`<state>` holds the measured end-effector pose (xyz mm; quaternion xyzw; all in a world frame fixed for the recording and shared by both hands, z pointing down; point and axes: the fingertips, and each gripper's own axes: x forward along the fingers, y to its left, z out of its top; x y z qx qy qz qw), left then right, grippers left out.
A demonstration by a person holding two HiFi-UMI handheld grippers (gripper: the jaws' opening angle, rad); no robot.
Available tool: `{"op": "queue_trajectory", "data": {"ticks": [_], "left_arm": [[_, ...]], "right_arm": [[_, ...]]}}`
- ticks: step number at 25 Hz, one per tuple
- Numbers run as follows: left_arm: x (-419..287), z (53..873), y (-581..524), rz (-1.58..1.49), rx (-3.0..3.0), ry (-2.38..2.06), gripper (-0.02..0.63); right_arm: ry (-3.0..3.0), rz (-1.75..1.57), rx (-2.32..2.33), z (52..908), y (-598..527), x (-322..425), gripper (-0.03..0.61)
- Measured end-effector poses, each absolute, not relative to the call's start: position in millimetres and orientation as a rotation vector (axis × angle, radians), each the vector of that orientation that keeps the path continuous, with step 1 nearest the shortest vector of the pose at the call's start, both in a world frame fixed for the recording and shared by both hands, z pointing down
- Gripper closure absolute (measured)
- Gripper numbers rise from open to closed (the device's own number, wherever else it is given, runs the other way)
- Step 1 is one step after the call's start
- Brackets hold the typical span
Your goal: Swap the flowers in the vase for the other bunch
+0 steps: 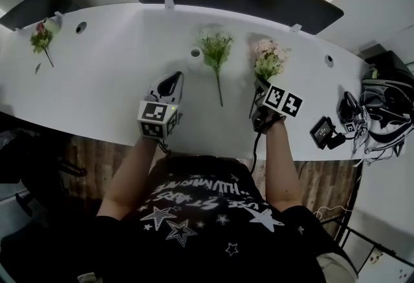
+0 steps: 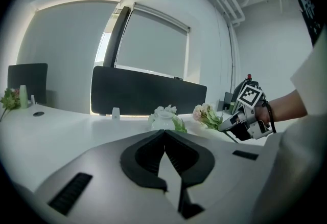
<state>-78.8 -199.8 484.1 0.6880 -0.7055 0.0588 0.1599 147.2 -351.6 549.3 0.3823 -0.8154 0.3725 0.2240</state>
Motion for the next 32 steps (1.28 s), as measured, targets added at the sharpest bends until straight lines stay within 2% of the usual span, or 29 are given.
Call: {"op": "queue_trajectory", "data": {"ticks": [12,19,20,22,25,32], "left_arm": [[-92,474,-211,0.181,2.142,-1.869,0.606],[-88,477,-213,0.225,2.257,-1.726,0.603],[-88,479,-213,0.230,2.266,-1.709,0.593],[-89,480,-212,0.223,2.283,-1.677,0.519],[-90,479,-213,0.219,2.310,-1.639,0.493],[-75,491,-219,0.291,2.381,-1.533,0.366]], "right_arm": [[-2.516,1.074,1.074,469,-336,85,0.497],[-2.722,0.968,0.962,417,-318,30,0.497],[-2.735,0.953,0.944,412,-315,22,0.497],[-2.761,0.928,0.918,403,-309,8,0.497],[-2.813,0.893,0.892,388,-301,-11,0.497],[-2.905,0.818,0.827,366,-293,-30,0.497]]}}
